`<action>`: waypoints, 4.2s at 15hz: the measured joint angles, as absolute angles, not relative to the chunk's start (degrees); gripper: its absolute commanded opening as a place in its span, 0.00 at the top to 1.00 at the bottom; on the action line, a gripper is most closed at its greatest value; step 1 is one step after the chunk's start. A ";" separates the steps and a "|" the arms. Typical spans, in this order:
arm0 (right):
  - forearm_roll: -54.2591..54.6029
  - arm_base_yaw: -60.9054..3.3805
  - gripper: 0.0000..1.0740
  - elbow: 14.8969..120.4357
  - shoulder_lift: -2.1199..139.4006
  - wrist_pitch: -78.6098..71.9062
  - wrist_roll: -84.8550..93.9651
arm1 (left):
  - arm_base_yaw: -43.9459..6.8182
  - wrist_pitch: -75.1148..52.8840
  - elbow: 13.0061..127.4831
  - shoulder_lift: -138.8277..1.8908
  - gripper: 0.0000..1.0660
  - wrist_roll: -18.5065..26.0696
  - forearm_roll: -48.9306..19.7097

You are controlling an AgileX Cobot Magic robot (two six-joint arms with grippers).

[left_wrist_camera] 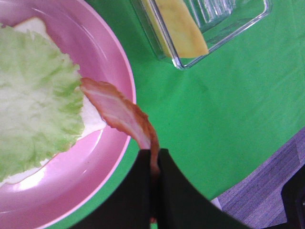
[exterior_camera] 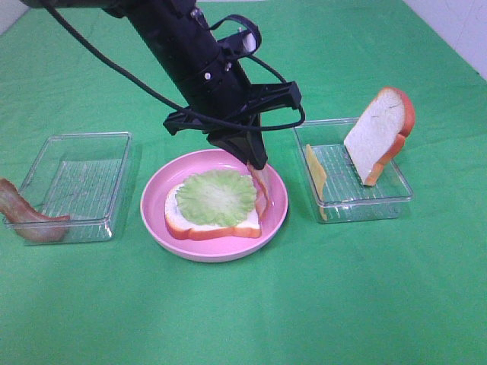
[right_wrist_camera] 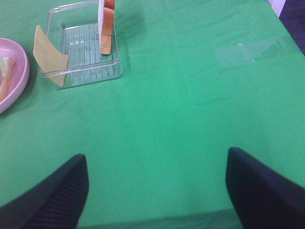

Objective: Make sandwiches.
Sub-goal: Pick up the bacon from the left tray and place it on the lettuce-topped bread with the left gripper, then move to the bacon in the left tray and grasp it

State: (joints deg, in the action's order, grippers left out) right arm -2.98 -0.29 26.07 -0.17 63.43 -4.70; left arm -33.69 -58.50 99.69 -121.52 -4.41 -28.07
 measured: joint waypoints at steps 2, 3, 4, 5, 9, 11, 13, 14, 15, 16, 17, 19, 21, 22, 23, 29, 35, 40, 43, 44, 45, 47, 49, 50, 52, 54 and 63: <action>-2.98 -0.29 0.28 26.07 -0.17 63.43 -4.70 | -33.69 -58.38 99.69 -123.42 1.00 -3.67 -27.67; -2.98 -0.29 0.28 26.07 -0.17 63.43 -4.70 | -33.69 -58.38 99.69 -123.53 1.00 -3.67 -26.70; -2.98 -0.29 0.28 26.07 -0.17 63.43 -4.70 | -33.69 -58.38 99.69 -123.53 1.00 -3.67 -25.21; -2.98 -0.29 0.28 26.07 -0.17 63.43 -4.70 | -33.69 -58.38 99.69 -123.53 1.00 -3.78 -24.29; -2.98 -0.29 0.28 26.07 -0.17 63.43 -4.70 | -33.69 -58.61 99.69 -123.53 1.00 -8.71 -10.14; -2.98 -0.29 0.28 26.07 -0.17 63.43 -4.70 | -33.69 -59.01 99.69 -123.53 1.00 -10.20 -6.19; -2.98 -0.29 0.28 26.07 -0.17 63.43 -4.70 | -33.69 -59.36 99.69 -123.53 1.00 -12.09 -2.64; -2.98 -0.29 0.28 26.07 -0.17 63.43 -4.70 | -33.69 -59.53 99.69 -123.53 1.00 -12.32 -2.06; -2.98 -0.29 0.28 26.07 -0.17 63.43 -4.70 | -33.69 -59.59 99.69 -123.53 1.00 -13.01 -1.49; -2.98 -0.29 0.28 26.07 -0.17 63.43 -4.70 | -33.69 -59.76 99.69 -123.53 1.00 -13.35 -1.09; -2.98 -0.29 0.28 26.07 -0.17 63.43 -4.70 | -33.69 -59.76 99.69 -123.53 1.00 -13.46 -0.97; -2.98 -0.29 0.28 26.07 -0.17 63.43 -4.70 | -33.69 -60.73 99.69 -123.53 0.91 -13.87 -0.92; -2.98 -0.29 0.28 26.07 -0.17 63.43 -4.70 | -33.69 -61.02 99.69 -123.53 0.72 -14.84 -0.86; -2.98 -0.29 0.28 26.07 -0.17 63.43 -4.70 | -33.69 -61.02 99.69 -123.53 0.43 -15.18 -0.80; -2.98 -0.29 0.28 26.07 -0.17 63.43 -4.70 | -33.69 -61.02 99.69 -123.53 0.15 -16.10 -0.69; -2.98 -0.29 0.28 26.07 -0.17 63.43 -4.70 | -33.69 -68.58 102.27 -121.58 0.05 -16.73 0.97; -2.98 -0.29 0.28 26.07 -0.17 63.43 -4.70 | -27.90 -69.39 102.96 -114.02 0.05 -13.75 3.27; -2.98 -0.29 0.28 26.07 -0.17 63.43 -4.70 | -15.99 -69.39 97.52 -110.35 0.05 -9.91 0.40; -2.98 -0.29 0.28 26.07 -0.17 63.43 -4.70 | -8.88 -69.84 89.73 -109.72 0.05 -8.14 0.52; -2.98 -0.29 0.28 26.07 -0.17 63.43 -4.70 | -7.56 -69.96 89.04 -109.72 0.05 -7.39 0.52; -2.98 -0.29 0.28 26.07 -0.17 63.43 -4.70 | -6.30 -69.96 88.64 -109.61 0.05 -6.76 0.52; -2.98 -0.29 0.28 26.07 -0.17 63.43 -4.70 | -3.78 -69.96 86.92 -109.61 0.05 -5.61 0.00; -2.98 -0.29 0.28 26.07 -0.17 63.43 -4.70 | -2.75 -69.96 84.68 -109.61 0.06 -4.98 0.29; -2.98 -0.29 0.28 26.07 -0.17 63.43 -4.70 | -2.58 -69.96 83.08 -109.61 0.06 -4.53 0.40; -2.98 -0.29 0.28 26.07 -0.17 63.43 -4.70 | -2.52 -69.61 81.88 -109.61 0.06 -3.61 -1.83; -2.98 -0.29 0.28 26.07 -0.17 63.43 -4.70 | -2.52 -68.75 81.82 -109.84 0.06 -3.27 -2.23; -2.98 -0.29 0.28 26.07 -0.17 63.43 -4.70 | -2.52 -66.69 81.82 -114.48 0.08 -3.21 -2.23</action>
State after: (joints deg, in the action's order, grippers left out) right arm -2.98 -0.29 26.07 -0.17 63.43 -4.70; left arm -2.52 -66.69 81.82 -114.48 -3.21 -2.23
